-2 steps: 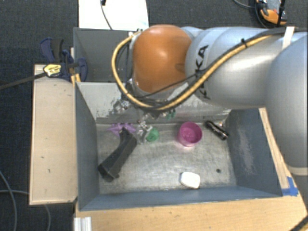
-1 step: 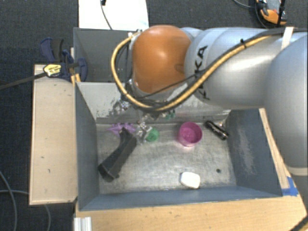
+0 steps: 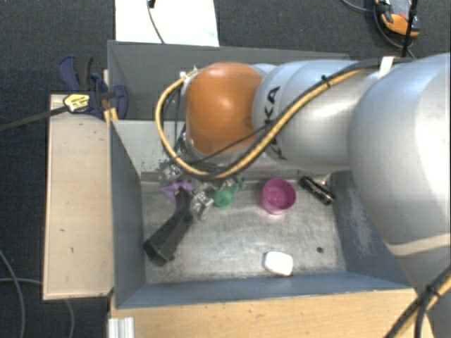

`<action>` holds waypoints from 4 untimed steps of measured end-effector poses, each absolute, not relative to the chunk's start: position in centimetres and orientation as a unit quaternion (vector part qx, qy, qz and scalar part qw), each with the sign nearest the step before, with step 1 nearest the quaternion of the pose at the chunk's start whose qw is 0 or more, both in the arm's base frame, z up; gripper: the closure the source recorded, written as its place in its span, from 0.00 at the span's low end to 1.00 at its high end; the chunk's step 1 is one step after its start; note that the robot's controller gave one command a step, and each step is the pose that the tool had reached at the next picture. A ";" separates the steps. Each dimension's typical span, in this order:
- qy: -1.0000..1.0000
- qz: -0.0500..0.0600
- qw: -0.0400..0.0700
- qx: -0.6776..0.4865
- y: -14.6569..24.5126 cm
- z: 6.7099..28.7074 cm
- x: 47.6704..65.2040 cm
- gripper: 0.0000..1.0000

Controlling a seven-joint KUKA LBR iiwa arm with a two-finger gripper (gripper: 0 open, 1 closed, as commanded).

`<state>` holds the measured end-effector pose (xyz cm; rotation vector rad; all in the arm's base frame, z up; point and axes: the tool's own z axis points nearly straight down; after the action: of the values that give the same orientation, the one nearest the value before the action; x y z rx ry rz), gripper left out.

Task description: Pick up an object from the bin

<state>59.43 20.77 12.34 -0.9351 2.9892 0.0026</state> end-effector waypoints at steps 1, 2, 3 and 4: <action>0.958 -0.003 -0.004 -0.287 20.5 8.4 59.3 1.00; 0.958 -0.003 -0.004 -0.286 20.5 8.4 59.3 1.00; 0.957 -0.002 -0.006 -0.291 20.6 13.0 58.2 1.00; 0.955 -0.001 -0.002 -0.298 21.8 19.5 58.0 1.00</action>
Offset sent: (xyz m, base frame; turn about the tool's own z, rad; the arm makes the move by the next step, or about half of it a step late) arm 0.0000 0.0000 0.0000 0.0000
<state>58.00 21.78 19.45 -0.9369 3.0021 -0.0023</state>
